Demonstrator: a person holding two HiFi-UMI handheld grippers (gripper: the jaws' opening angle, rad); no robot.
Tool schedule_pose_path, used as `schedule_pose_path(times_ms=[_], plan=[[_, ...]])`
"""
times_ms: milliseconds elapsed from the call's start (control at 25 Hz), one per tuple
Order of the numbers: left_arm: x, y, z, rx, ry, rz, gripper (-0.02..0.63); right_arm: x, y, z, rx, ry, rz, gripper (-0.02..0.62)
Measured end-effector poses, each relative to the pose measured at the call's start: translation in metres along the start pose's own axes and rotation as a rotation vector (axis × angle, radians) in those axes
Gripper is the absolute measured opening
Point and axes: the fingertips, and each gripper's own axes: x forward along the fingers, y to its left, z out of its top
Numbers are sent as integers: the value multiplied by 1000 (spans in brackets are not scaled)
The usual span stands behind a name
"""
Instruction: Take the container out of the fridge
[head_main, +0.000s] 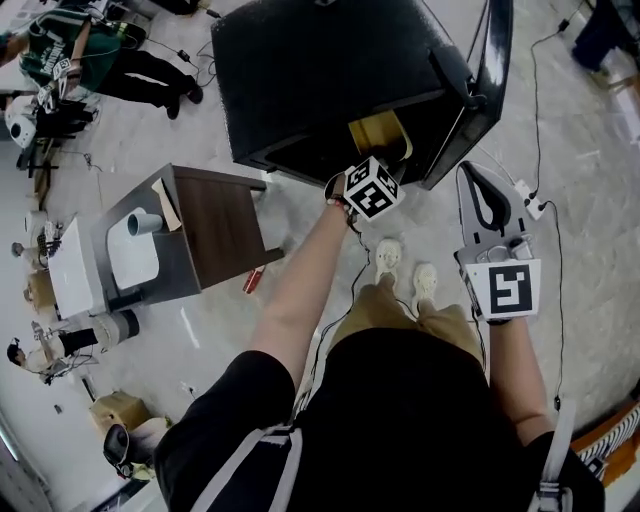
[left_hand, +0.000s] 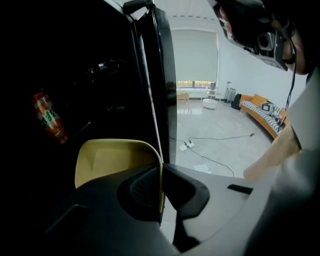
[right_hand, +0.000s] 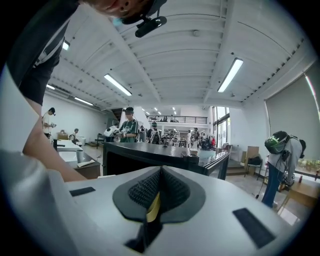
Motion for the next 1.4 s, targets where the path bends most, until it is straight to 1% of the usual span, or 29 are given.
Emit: schedule_pose_path(times_ms=[80, 240, 520, 640, 720, 920, 1040, 1200, 1400], plan=[[-15, -12, 8, -44, -50, 8, 25, -8, 1, 1, 4, -8, 12, 35], [-44, -35, 26, -111, -128, 29, 25, -28, 1, -5, -6, 22, 40, 35], [-99, -84, 58, -181, -246, 105, 25, -61, 9, 13, -7, -35, 98, 35], [-134, -100, 80, -226, -332, 127, 25, -73, 12, 20, -1, -62, 115, 35], [-160, -111, 97, -244, -395, 155, 25, -82, 13, 26, 9, -79, 126, 35], [-220, -136, 124, -272, -535, 234, 25, -100, 31, 36, 16, -115, 175, 35], [-252, -144, 134, -277, -602, 291, 25, -106, 43, 44, 23, -134, 199, 35], [-285, -151, 140, -268, -643, 382, 25, -113, 56, 52, 13, -168, 235, 35], [-321, -157, 150, -253, -701, 474, 25, -117, 70, 69, 23, -194, 263, 35]])
